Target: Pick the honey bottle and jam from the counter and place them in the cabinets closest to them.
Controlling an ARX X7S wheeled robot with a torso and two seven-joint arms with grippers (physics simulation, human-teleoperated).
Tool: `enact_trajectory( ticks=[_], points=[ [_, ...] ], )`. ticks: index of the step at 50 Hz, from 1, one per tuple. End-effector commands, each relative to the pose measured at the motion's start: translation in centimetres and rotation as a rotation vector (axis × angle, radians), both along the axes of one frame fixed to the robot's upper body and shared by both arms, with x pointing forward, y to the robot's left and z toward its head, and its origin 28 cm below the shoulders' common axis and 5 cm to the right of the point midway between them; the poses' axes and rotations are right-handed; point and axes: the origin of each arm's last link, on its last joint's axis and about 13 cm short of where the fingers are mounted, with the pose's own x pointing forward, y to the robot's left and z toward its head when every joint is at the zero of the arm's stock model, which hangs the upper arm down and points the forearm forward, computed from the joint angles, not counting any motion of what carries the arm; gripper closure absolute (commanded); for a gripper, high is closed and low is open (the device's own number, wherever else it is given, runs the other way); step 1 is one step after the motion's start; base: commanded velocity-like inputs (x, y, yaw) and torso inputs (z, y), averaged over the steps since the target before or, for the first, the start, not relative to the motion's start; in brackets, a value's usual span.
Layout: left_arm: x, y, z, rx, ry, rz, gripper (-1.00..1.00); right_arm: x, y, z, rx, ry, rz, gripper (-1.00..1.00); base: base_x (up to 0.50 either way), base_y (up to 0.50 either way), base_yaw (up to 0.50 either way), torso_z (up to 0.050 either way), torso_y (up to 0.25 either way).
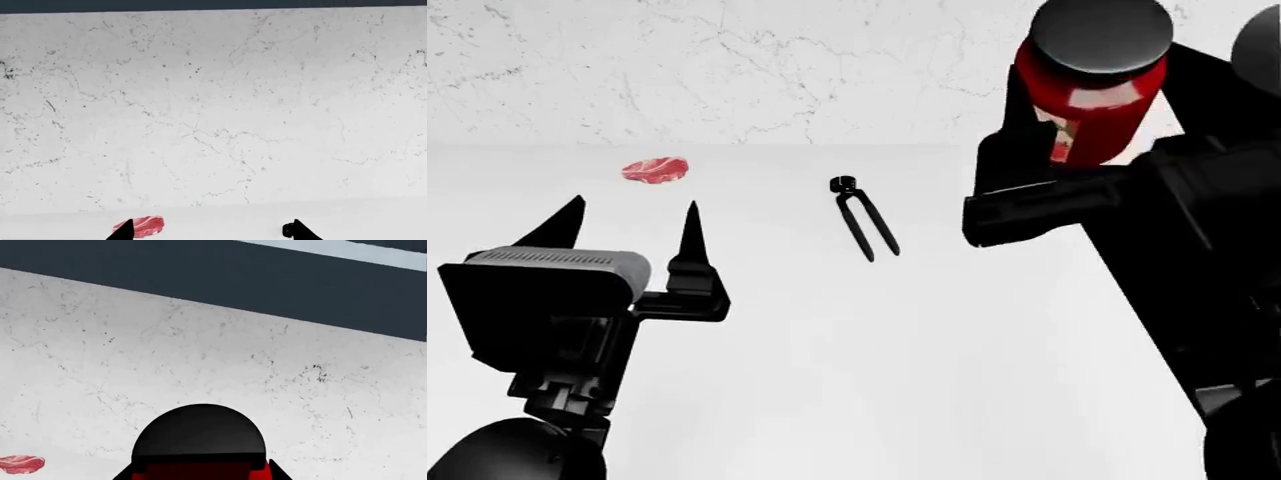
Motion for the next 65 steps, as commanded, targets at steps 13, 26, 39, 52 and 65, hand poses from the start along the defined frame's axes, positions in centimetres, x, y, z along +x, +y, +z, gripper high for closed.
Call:
enact_trajectory(
  ticks=[13,26,39,52,65],
  points=[
    [-0.2,0.1,-0.1,-0.005,-0.005,0.007,-1.0,2.1,1.0,11.7,-0.137,-0.228,0.125,1.0,0.0,0.0,0.0,0.0,0.0],
    [-0.5,0.2,0.2,-0.005,-0.007,0.01,-1.0,6.5,1.4,16.5,-0.102,-0.289,0.144,1.0,0.0,0.0,0.0,0.0,0.0],
    [-0.4,0.2,0.2,-0.004,-0.005,0.011,-1.0,11.2,0.7,20.3,-0.053,-0.293,0.1,1.0,0.0,0.0,0.0,0.0,0.001],
    [-0.5,0.1,0.3,-0.008,-0.007,0.012,-1.0,14.6,0.1,23.6,0.025,-0.259,0.063,1.0,0.0,0.0,0.0,0.0,0.0],
    [-0.4,-0.1,0.1,-0.007,-0.001,0.007,-1.0,17.1,-0.4,23.3,0.161,-0.089,0.014,1.0,0.0,0.0,0.0,0.0,0.0]
  ],
)
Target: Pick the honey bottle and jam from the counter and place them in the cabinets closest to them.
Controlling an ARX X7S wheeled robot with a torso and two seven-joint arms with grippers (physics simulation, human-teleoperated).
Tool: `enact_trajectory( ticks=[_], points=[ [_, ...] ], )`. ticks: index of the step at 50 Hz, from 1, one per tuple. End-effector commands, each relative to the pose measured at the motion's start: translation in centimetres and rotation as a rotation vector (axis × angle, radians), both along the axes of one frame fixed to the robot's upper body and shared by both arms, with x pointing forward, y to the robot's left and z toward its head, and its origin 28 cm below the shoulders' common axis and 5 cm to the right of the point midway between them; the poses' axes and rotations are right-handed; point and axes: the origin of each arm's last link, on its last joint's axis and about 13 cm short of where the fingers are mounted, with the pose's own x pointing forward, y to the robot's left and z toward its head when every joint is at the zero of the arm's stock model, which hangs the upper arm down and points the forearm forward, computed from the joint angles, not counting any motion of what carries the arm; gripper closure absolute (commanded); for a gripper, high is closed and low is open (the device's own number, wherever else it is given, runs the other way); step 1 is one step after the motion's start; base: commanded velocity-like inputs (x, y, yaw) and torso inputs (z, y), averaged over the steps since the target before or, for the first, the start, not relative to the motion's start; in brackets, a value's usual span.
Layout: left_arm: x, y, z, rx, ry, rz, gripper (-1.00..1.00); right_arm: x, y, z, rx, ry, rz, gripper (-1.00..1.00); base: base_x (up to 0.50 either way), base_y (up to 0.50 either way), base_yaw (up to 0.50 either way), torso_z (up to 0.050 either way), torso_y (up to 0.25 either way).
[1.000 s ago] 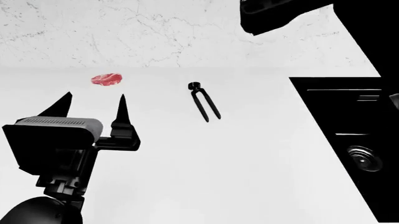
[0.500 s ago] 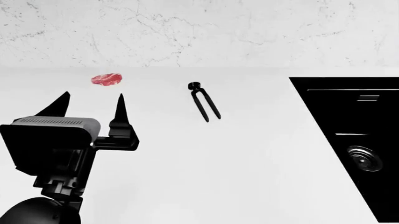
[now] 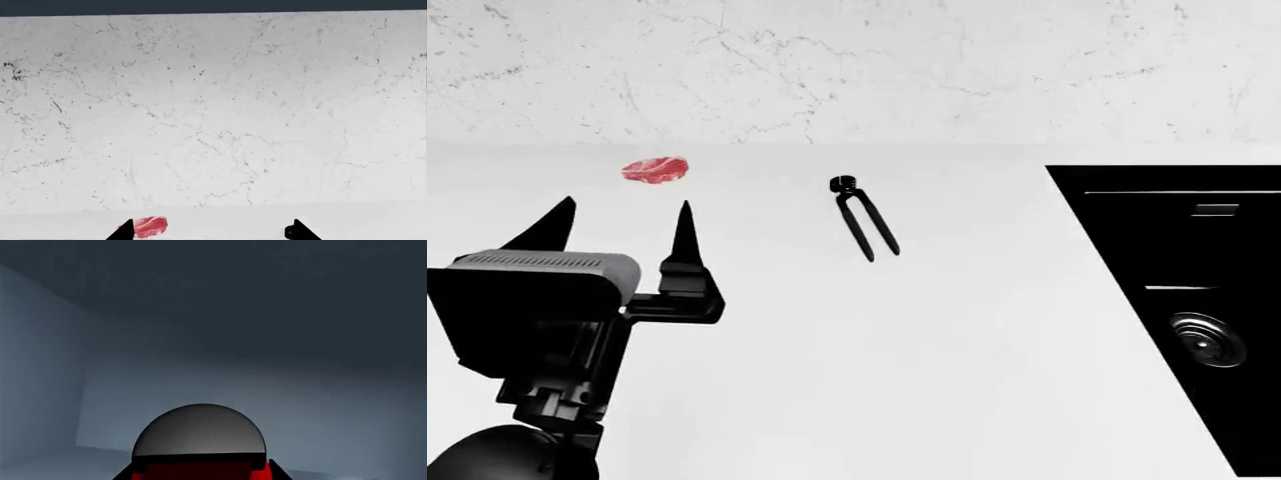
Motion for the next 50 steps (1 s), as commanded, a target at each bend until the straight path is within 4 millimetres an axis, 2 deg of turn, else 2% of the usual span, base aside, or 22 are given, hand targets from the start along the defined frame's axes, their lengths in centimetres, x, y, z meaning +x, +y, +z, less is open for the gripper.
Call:
enact_trajectory(
  ticks=[1,11,22,23,29,35,41,44,50],
  points=[
    [0.1,-0.2,-0.2,-0.002,0.005,-0.005,-1.0,1.6,-0.5,-0.6,0.049,0.115,-0.041,1.0,0.0,0.0,0.0,0.0,0.0],
    [0.3,-0.3,-0.3,-0.001,0.006,-0.006,-1.0,2.6,-0.1,-2.3,0.02,0.215,-0.071,1.0,0.0,0.0,0.0,0.0,0.001],
    [0.3,-0.3,-0.3,-0.001,0.005,-0.008,-1.0,2.8,0.0,-2.7,-0.025,0.251,-0.081,1.0,0.0,0.0,0.0,0.0,0.0],
    [0.3,-0.3,-0.3,-0.001,0.005,-0.008,-1.0,2.8,0.0,-2.7,-0.031,0.249,-0.084,-1.0,0.0,0.0,0.0,0.0,0.0],
    [0.3,-0.2,-0.2,-0.003,0.002,-0.007,-1.0,2.8,0.3,-2.2,-0.067,0.179,-0.082,-1.0,0.0,0.0,0.0,0.0,0.0],
    [0.1,-0.1,0.0,-0.005,0.001,-0.009,-1.0,2.6,0.4,-0.9,-0.091,0.01,-0.078,-1.0,0.0,0.0,0.0,0.0,0.0],
    [0.4,-0.3,0.1,-0.004,0.001,-0.015,-1.0,2.4,0.5,-0.3,-0.104,-0.067,-0.058,-1.0,0.0,0.0,0.0,0.0,0.0],
    [0.6,-0.5,0.1,0.003,0.002,-0.019,-1.0,2.1,0.7,0.6,-0.12,-0.173,-0.072,-1.0,0.0,0.0,0.0,0.0,0.0],
    [0.6,-0.5,0.1,0.005,0.001,-0.017,-1.0,1.3,1.3,1.3,-0.156,-0.185,-0.107,-1.0,0.0,0.0,0.0,0.0,0.0]
  ],
)
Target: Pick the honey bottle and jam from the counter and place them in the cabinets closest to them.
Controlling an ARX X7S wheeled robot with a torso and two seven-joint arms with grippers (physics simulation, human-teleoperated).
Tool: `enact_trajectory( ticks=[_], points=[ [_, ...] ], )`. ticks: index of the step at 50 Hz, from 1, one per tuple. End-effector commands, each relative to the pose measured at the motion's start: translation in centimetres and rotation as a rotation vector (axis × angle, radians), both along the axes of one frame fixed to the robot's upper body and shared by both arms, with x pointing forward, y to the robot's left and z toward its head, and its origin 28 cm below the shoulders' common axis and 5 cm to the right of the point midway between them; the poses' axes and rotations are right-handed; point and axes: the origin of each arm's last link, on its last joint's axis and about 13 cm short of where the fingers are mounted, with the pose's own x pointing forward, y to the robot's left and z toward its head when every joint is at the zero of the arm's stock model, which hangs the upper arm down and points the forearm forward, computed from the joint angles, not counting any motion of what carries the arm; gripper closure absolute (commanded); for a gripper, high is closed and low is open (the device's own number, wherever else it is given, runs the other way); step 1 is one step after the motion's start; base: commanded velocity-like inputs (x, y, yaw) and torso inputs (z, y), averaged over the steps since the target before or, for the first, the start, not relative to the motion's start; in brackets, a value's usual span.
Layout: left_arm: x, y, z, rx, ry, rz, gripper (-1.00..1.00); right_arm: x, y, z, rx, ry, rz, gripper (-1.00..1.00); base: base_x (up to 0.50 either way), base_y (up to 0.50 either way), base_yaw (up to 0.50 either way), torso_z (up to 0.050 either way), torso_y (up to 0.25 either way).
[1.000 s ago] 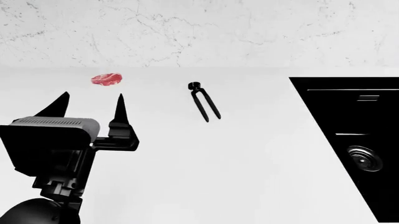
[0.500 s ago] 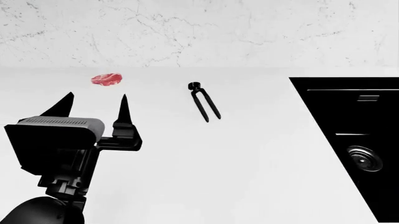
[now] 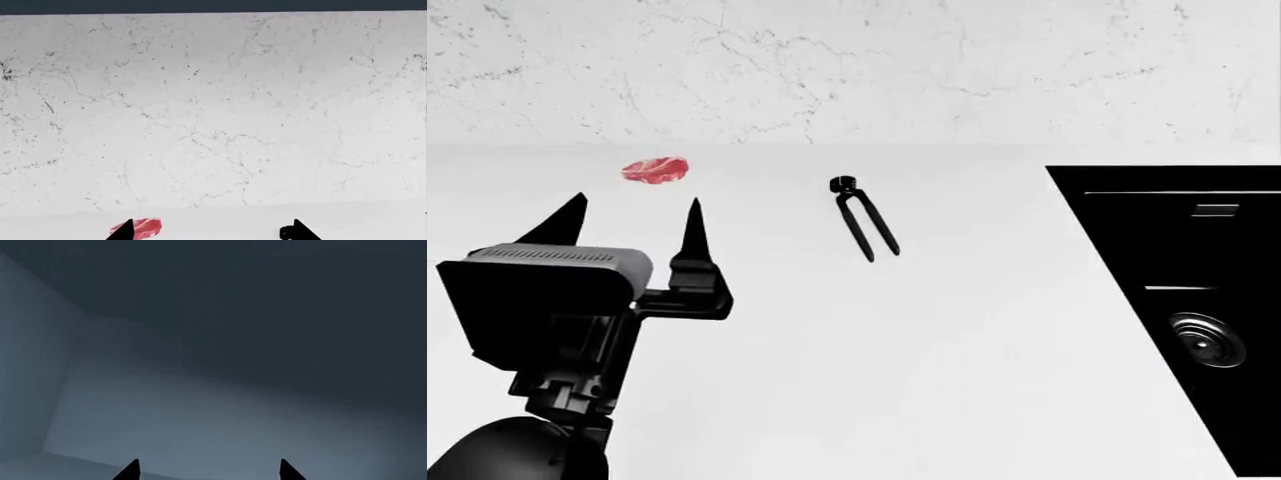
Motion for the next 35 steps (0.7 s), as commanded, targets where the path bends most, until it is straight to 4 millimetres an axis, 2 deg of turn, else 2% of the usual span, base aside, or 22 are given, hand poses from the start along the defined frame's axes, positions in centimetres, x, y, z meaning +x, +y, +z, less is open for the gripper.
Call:
enact_trajectory(
  ticks=[1,9,14,25,35],
  points=[
    [0.1,-0.1,0.1,0.004,-0.001,-0.002,-1.0,-0.8,0.8,1.3,-0.063,-0.113,-0.019,-1.0,0.0,0.0,0.0,0.0,0.0],
    [0.0,0.1,-0.2,0.0,0.001,0.006,-1.0,-1.6,2.5,1.7,-0.133,-0.111,-0.001,-1.0,0.0,0.0,0.0,0.0,0.0],
    [-0.2,0.4,-0.3,-0.002,0.003,0.011,-1.0,-3.8,3.2,1.5,-0.138,-0.162,0.034,-1.0,0.0,0.0,0.0,0.0,0.0],
    [-0.4,0.7,-0.3,0.003,0.004,0.024,-1.0,-10.0,3.2,-3.3,-0.199,-0.187,0.046,-1.0,0.0,0.0,0.0,0.0,0.0],
    [-0.3,0.5,-0.3,0.007,0.008,0.031,-1.0,-15.2,1.9,-8.1,-0.222,-0.132,0.047,-1.0,0.0,0.0,0.0,0.0,0.0]
  ],
)
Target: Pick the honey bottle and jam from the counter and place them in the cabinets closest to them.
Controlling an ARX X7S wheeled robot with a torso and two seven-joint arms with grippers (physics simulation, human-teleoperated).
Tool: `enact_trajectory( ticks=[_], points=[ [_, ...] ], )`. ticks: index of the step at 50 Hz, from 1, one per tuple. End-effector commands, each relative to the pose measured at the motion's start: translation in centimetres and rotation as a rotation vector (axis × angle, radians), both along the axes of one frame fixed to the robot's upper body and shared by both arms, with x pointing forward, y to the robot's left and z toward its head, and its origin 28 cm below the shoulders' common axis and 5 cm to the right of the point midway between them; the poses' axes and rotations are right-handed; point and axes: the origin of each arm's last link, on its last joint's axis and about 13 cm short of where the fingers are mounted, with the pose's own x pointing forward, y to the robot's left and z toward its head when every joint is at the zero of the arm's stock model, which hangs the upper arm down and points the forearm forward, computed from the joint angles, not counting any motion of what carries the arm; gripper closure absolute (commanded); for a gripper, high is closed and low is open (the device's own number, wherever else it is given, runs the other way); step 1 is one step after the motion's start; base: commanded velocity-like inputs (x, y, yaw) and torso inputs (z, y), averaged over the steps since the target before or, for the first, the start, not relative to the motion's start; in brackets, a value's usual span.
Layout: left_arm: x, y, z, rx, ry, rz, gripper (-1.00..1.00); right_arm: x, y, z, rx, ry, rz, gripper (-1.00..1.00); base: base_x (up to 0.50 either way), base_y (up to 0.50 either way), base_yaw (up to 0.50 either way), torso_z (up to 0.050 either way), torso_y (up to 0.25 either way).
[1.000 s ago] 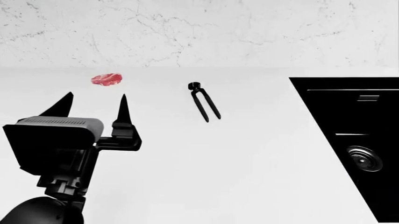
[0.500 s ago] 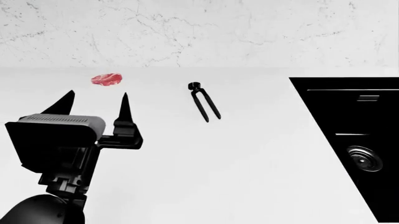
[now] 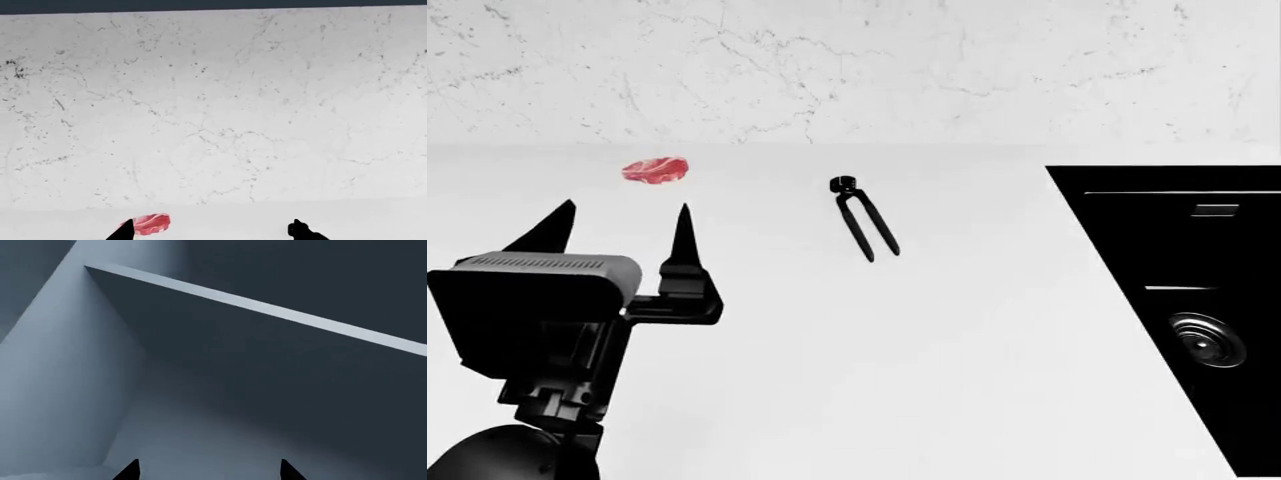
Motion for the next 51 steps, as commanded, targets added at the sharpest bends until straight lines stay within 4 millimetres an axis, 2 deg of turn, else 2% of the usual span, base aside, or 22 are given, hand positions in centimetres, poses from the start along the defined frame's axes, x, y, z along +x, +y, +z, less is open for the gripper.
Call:
enact_trajectory(
  ticks=[1,6,12,22,33,39,51],
  points=[
    [0.0,0.0,0.1,0.005,0.002,0.011,-1.0,-5.9,-1.3,-6.3,-0.088,0.039,-0.032,-1.0,0.0,0.0,0.0,0.0,0.0],
    [-0.1,0.0,0.2,0.01,0.003,0.014,-1.0,-7.4,-2.0,-9.9,-0.074,0.116,-0.048,-1.0,0.0,0.0,0.0,0.0,0.0],
    [-0.7,0.2,0.5,0.015,0.001,0.013,-1.0,-7.5,-3.1,-14.1,-0.034,0.215,-0.066,-1.0,0.0,0.0,0.0,0.0,0.0],
    [-0.6,0.1,0.5,0.009,-0.002,0.016,-1.0,-5.5,-4.7,-19.8,0.081,0.341,-0.098,-1.0,0.0,0.0,0.0,0.0,0.0],
    [-0.5,0.1,0.4,0.009,-0.003,0.02,-1.0,-2.0,-6.2,-26.1,0.204,0.468,-0.163,-1.0,0.0,0.0,0.0,0.0,0.0],
    [-0.4,0.1,0.6,0.012,-0.003,0.02,-1.0,-0.7,-6.8,-28.9,0.271,0.519,-0.175,-1.0,0.0,0.0,0.0,0.0,0.0],
    [-0.4,0.0,0.6,0.022,0.0,0.015,-1.0,-0.3,-6.8,-32.7,0.301,0.585,-0.164,-1.0,0.0,0.0,0.0,0.0,0.0]
  ],
)
